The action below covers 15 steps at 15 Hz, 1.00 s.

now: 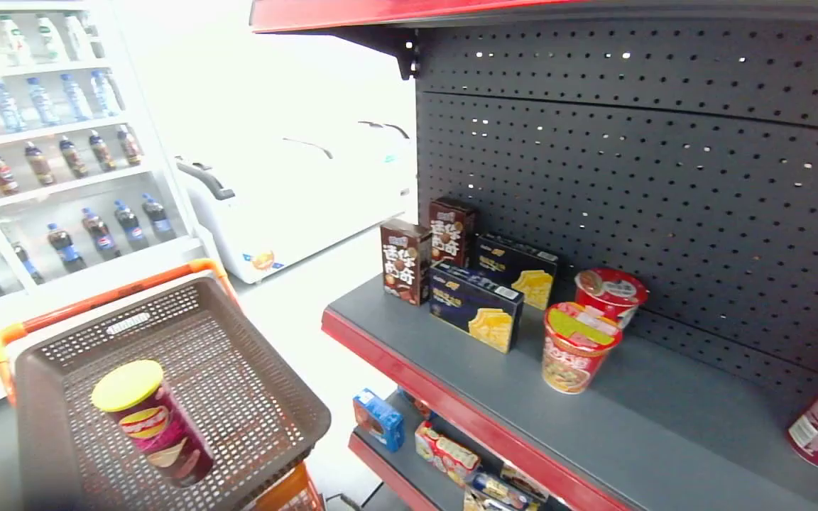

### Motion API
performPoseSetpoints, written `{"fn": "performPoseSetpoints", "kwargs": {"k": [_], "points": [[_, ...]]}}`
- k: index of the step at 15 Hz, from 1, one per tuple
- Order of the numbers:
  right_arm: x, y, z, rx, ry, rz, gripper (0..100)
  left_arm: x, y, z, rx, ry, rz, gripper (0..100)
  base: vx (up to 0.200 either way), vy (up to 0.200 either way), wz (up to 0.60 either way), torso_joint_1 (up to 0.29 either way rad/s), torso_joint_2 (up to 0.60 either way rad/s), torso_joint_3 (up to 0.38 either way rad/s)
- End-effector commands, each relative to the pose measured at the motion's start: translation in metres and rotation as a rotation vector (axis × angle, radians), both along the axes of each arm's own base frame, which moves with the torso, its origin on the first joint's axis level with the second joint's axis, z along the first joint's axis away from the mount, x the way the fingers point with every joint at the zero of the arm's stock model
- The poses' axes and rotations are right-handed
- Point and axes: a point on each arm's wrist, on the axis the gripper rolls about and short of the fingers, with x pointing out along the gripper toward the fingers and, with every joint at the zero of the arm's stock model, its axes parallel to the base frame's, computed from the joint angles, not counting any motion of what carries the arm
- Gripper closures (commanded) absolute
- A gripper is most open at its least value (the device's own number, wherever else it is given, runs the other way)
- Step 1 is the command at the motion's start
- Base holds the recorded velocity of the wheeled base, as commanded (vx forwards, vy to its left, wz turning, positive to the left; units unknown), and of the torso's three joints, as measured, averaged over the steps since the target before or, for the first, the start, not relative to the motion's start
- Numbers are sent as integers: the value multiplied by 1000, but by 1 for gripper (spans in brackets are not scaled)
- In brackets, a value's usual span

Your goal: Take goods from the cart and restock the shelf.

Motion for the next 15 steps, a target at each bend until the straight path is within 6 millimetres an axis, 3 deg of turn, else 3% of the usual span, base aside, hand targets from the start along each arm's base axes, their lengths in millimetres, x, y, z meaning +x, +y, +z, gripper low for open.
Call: {"fn": "performPoseSetpoints", "kwargs": {"k": [1,3,5,6,7,9,10,11,13,15], "points": [[0,0,0,0,1,0,0,0,0,0,0,-1,0,0,0,0,600,2,2,2],[0,0,0,4,0,-1,0,0,0,0,0,-1,2,0,0,0,600,2,7,5],[0,0,0,4,0,-1,0,0,0,0,-3,-3,9,0,0,0,0,0,0,0],[0,0,0,3,0,-1,0,-4,0,13,17,-50,6,0,0,0,0,0,0,0],[0,0,0,3,0,-1,0,-8,0,54,42,-57,13,0,0,0,0,0,0,0],[0,0,0,3,0,-1,0,23,1,147,57,72,65,0,0,0,0,0,0,0],[0,0,0,3,0,-1,0,52,2,181,64,125,95,0,0,0,0,0,0,0],[0,0,0,3,0,-1,0,75,5,198,84,157,162,0,0,0,0,0,0,0],[0,0,0,3,0,-1,0,102,5,202,107,229,172,0,0,0,0,0,0,0],[0,0,0,3,0,-1,0,129,10,183,55,364,81,0,0,0,0,0,0,0]]}}
